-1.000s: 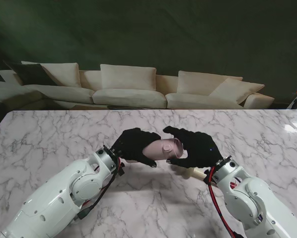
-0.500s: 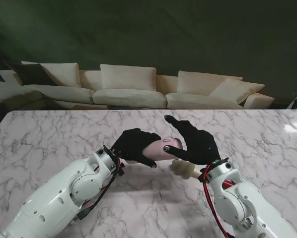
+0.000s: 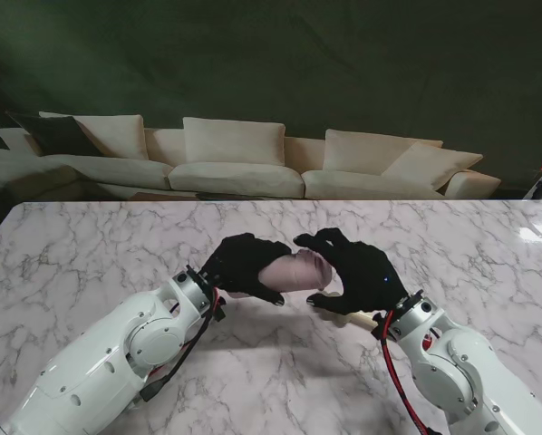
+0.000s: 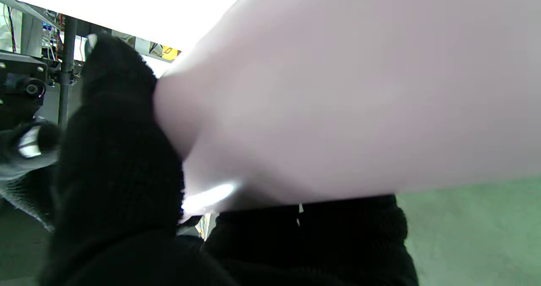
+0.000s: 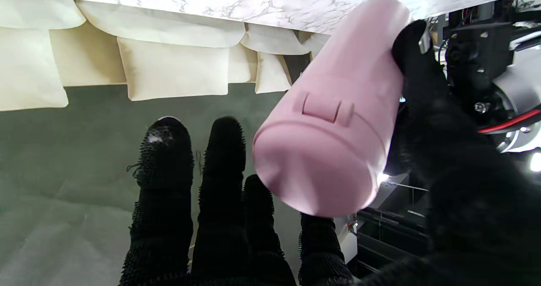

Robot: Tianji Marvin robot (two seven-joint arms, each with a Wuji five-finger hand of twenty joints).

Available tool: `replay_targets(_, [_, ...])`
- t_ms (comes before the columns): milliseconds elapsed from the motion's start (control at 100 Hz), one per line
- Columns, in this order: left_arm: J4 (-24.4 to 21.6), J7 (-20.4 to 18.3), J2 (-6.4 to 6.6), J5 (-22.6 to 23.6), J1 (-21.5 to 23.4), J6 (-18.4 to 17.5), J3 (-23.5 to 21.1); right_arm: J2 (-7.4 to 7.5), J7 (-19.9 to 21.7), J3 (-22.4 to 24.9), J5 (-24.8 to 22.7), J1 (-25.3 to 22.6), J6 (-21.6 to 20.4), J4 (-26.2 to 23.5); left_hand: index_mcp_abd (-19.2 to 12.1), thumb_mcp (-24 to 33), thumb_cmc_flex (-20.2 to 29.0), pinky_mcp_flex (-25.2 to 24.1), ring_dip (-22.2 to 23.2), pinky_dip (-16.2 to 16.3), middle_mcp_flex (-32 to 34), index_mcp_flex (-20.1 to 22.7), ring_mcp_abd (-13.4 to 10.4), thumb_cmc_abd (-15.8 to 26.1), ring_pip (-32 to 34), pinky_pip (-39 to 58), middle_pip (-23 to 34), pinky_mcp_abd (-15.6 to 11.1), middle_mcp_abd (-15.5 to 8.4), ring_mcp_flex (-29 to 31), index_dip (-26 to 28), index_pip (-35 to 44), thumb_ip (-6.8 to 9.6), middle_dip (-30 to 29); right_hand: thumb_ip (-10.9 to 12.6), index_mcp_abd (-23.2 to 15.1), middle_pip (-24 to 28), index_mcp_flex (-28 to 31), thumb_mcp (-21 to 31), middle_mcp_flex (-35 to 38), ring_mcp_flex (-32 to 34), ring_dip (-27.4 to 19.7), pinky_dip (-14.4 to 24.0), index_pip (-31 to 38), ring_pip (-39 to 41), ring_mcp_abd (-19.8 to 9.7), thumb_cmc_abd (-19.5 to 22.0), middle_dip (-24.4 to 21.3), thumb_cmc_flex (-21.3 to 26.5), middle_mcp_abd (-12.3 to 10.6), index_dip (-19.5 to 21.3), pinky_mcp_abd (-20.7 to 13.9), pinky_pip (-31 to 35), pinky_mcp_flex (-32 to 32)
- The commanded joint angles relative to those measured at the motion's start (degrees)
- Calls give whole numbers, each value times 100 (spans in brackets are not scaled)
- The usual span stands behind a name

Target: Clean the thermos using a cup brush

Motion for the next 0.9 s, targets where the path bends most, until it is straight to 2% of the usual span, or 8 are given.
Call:
replay_targets(0, [-49, -37, -10, -3, -22, -15, -4, -47, 62, -93, 206, 102, 63, 109, -1054, 2837, 1938, 44, 236, 175, 127, 582, -420, 2479, 910, 232, 376, -220, -523, 424, 228, 778, 400, 178, -21, 118, 643, -165, 573, 221, 528, 434, 357, 437, 795, -317, 245, 425, 231, -152, -207, -320, 411, 507])
replay_targets(250, [-50, -63, -10, -25, -18, -6, 12, -203, -67, -498, 939, 297, 767, 261, -1051, 2839, 1937, 43, 235, 174, 127, 585, -423, 2477, 916, 236, 377, -216, -521, 431, 230, 779, 401, 179, -386, 329, 1037, 528, -1684, 4831, 3369, 673, 557, 1601, 2276, 383, 2613, 570, -667, -807, -1313, 1251, 2167, 2298])
replay_targets(400, [-55, -87, -9, -38, -17, 13, 24, -222, 38, -573, 1026, 175, 1286, 47, -1050, 2839, 1934, 44, 235, 174, 131, 583, -420, 2480, 919, 240, 378, -211, -520, 433, 230, 778, 400, 180, -200, 61, 207, -40, -2581, 4046, 3127, 362, 185, 1194, 1686, 755, 3418, 50, -2473, -443, -1858, 1500, 2184, 1883])
replay_targets(490, [-58, -94, -8, -39, -15, 18, 22, -202, 46, -529, 842, 48, 1463, -89, -1049, 2842, 1934, 43, 236, 174, 133, 590, -415, 2477, 924, 243, 380, -209, -517, 439, 230, 779, 401, 181, -194, -273, -369, -197, -1950, 2475, 2041, 449, 343, -738, 986, 952, 3392, -235, -3485, -473, -2050, 1534, 1910, 1122])
replay_targets(540, [-58, -92, -8, -37, -14, 20, 21, -192, -205, -509, 504, 8, 1518, -81, -1051, 2844, 1938, 50, 236, 175, 131, 592, -414, 2469, 925, 247, 379, -211, -512, 438, 231, 780, 402, 182, -189, -336, -740, 52, -1792, 1849, 1572, 152, 367, -2679, 290, 927, 3375, -517, -3676, -557, -990, 1656, 1555, 700])
replay_targets(590, [-59, -92, -8, -38, -15, 21, 19, -182, -509, -477, 226, -14, 1491, -44, -1052, 2846, 1940, 48, 236, 175, 134, 587, -416, 2473, 924, 248, 380, -205, -517, 434, 230, 777, 403, 183, -176, -372, -1171, 163, -1721, 1071, 1039, -369, 237, -2930, -768, 919, 3351, -896, -3716, -541, -2050, 1904, 1060, 274])
replay_targets(720, [-59, -86, -8, -34, -16, 19, 16, -143, -394, -165, 183, -220, 1038, -202, -1048, 2847, 1936, 48, 236, 174, 134, 584, -413, 2474, 927, 249, 380, -208, -518, 438, 230, 776, 403, 182, -146, -395, -3119, 218, -1379, -120, -907, -1362, 50, -2907, -2713, 760, 2532, -1815, -2742, -474, -2881, 1992, -451, -1431])
replay_targets(890, [-56, -77, -10, -32, -24, 22, 22, -56, 62, 309, 217, -361, -219, -239, -1044, 2850, 1938, 43, 236, 174, 130, 591, -411, 2471, 929, 250, 379, -203, -516, 439, 230, 776, 403, 183, 331, -265, -3753, 164, -542, -153, -1427, -1633, -66, -2809, -3092, 583, 747, -2017, -692, -463, -2236, 1753, -1283, -2080])
